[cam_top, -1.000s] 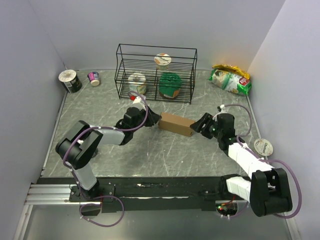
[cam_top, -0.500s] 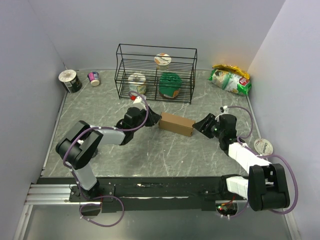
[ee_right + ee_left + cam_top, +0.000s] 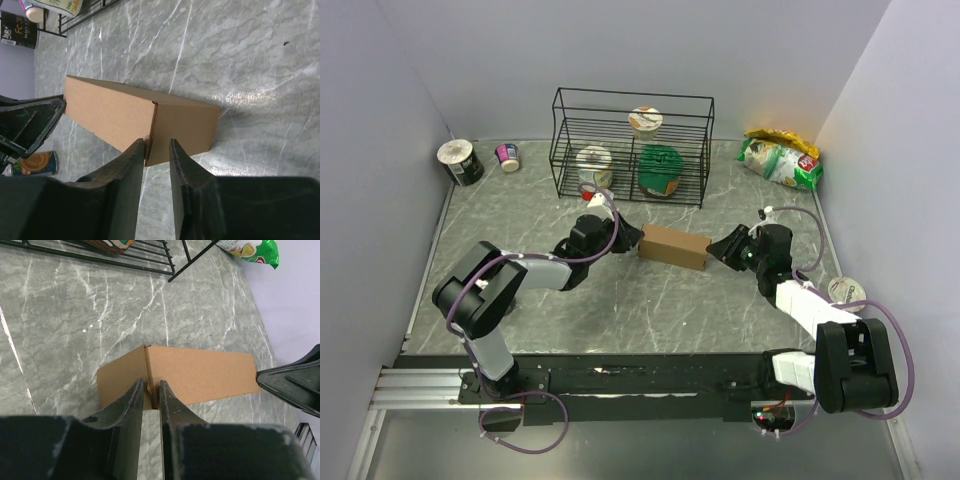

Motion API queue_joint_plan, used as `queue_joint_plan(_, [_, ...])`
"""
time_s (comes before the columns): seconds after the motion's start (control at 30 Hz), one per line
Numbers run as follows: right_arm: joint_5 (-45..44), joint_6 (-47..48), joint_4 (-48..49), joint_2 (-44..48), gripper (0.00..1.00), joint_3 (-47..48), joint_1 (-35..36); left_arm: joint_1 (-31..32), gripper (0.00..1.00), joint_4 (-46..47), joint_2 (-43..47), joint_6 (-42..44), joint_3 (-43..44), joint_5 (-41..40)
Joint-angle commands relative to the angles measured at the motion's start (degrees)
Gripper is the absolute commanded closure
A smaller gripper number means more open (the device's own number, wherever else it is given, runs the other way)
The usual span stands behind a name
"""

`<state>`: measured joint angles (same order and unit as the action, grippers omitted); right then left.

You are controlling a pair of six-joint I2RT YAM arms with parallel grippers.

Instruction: Fold the paper box

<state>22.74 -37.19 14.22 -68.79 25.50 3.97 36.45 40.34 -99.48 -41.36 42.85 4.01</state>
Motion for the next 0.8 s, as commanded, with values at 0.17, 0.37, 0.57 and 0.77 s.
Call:
queue_joint_plan(0.17, [-6.9, 3.9, -8.5, 4.4, 0.7, -3.0, 0.3, 2.0, 0.99, -7.5, -1.0, 2.2, -11.3, -0.1])
queue_joint_plan(0.37, [-7.8, 4.1, -13.9, 13.6, 0.68, -4.5, 1.1, 4.1, 0.99, -4.2, -0.1, 0.3, -15.4, -0.4])
queue_joint_plan(0.57, [-8.3, 9.8, -21.9, 24.0, 0.32, -2.9, 1.8, 4.6, 0.88, -4.9, -0.8, -1.0, -15.6, -1.4])
queue_joint_plan(0.77, [-7.4, 21.1, -26.1, 20.9, 0.13, 4.3, 7.0, 4.4, 0.68, -7.4, -2.5, 0.0, -11.6, -1.6])
